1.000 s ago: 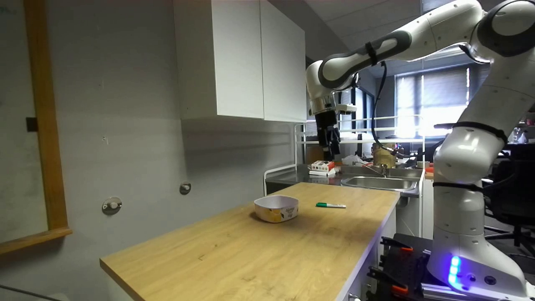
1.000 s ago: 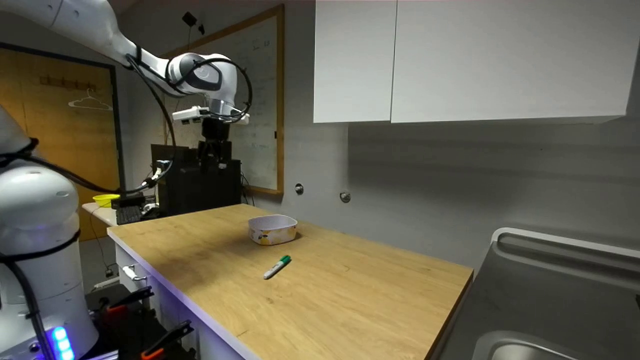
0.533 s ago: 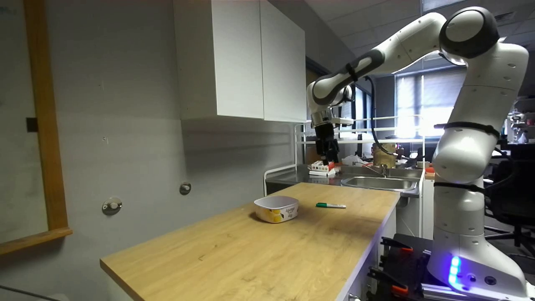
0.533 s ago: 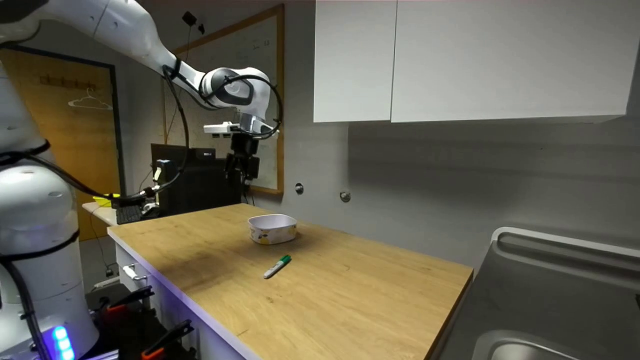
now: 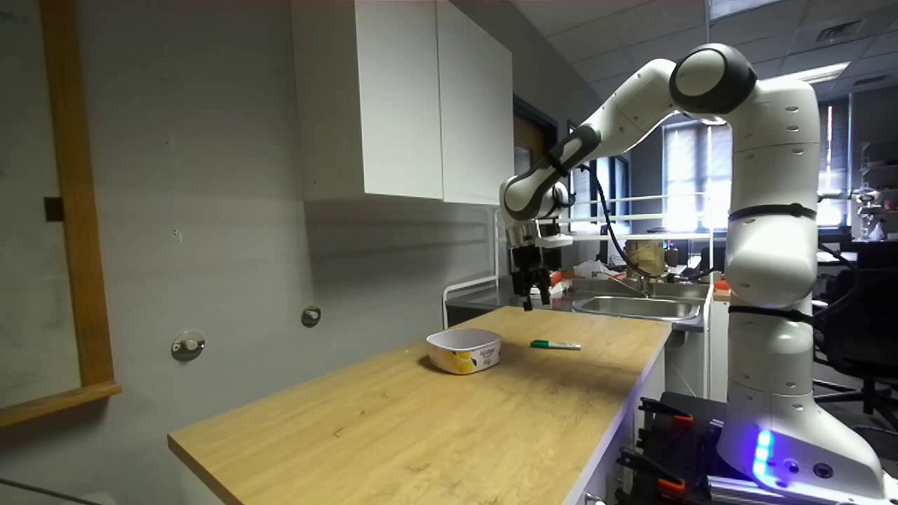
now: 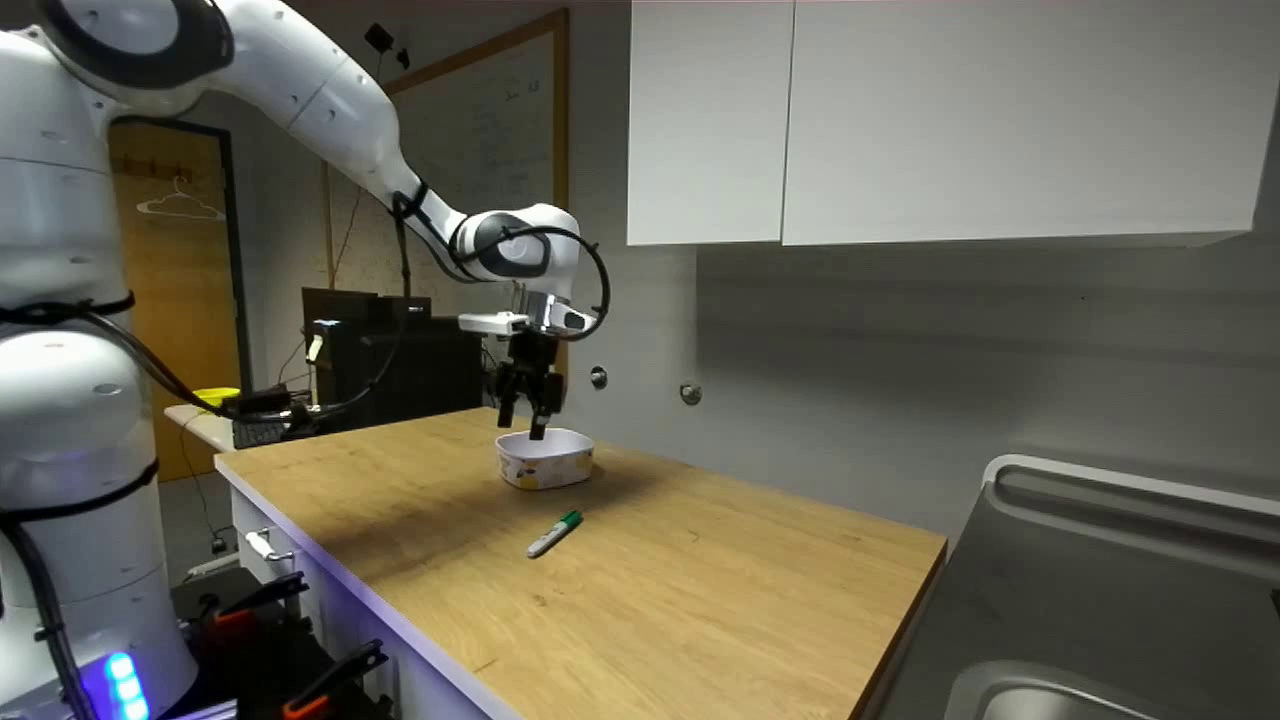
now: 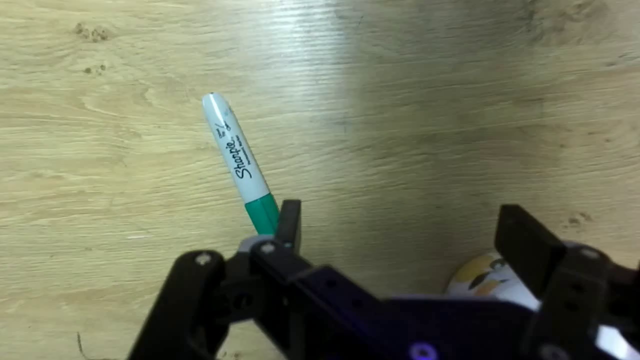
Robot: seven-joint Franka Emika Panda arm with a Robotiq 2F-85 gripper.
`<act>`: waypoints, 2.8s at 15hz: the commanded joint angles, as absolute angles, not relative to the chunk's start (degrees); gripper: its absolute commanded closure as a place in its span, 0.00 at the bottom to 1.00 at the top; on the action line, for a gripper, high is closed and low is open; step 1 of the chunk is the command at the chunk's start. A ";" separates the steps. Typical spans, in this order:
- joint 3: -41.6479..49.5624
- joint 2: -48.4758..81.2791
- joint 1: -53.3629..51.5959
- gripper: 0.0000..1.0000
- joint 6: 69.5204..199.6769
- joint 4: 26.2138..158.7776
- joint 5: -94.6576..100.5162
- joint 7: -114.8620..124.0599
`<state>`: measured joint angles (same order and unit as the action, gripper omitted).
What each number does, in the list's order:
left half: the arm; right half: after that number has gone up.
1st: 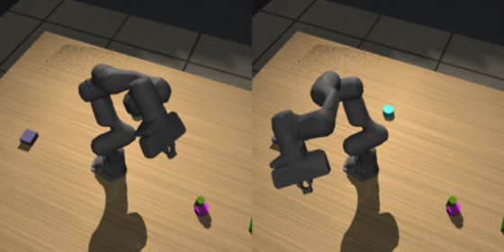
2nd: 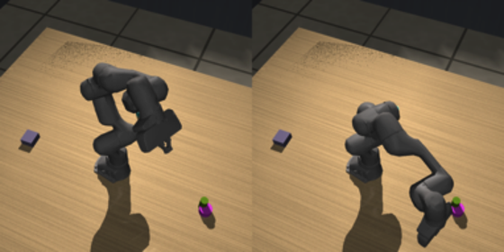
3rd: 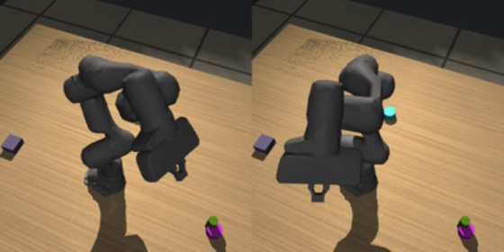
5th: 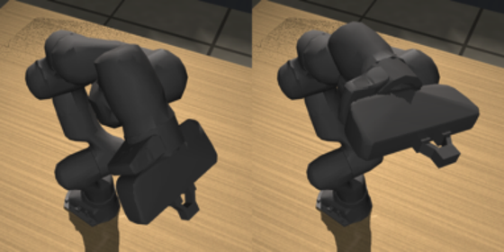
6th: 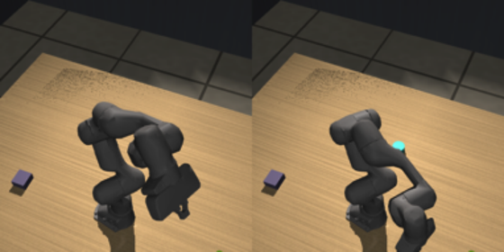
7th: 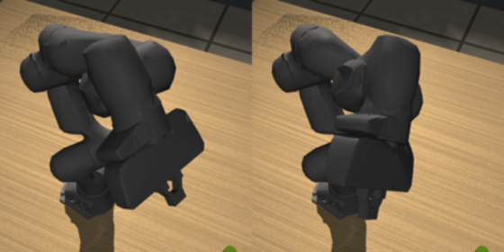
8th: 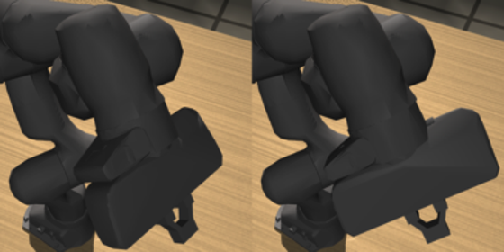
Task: Put the marker into the container.
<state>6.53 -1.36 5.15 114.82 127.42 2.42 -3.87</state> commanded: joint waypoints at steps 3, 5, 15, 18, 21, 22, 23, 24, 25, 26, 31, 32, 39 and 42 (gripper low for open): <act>8.28 9.04 8.22 0.00 119.97 124.44 2.21 -7.70; 9.27 10.93 9.93 0.00 121.69 125.00 2.68 -9.07; 10.33 13.61 13.78 0.00 121.81 124.79 1.28 -13.32; 9.46 13.90 12.81 0.00 121.25 124.28 1.32 -12.92; 8.79 14.75 11.93 0.00 121.42 123.80 1.81 -12.68; 8.67 15.00 11.71 0.00 121.35 123.59 1.84 -12.65; 8.58 15.30 11.53 0.00 121.37 123.33 1.88 -12.73; 8.50 15.70 11.42 0.00 121.30 122.95 1.92 -12.74; 8.41 16.14 11.38 0.00 121.26 122.52 1.99 -12.75; 8.37 16.46 11.39 0.00 121.17 122.15 2.01 -12.72; 8.29 18.11 11.70 0.30 121.65 121.21 1.99 -13.21; 8.30 18.37 11.75 0.31 121.59 120.91 2.01 -13.23; 8.48 18.70 11.98 0.85 122.03 120.73 2.63 -12.95; 8.34 17.60 11.68 0.90 121.14 120.88 2.57 -12.24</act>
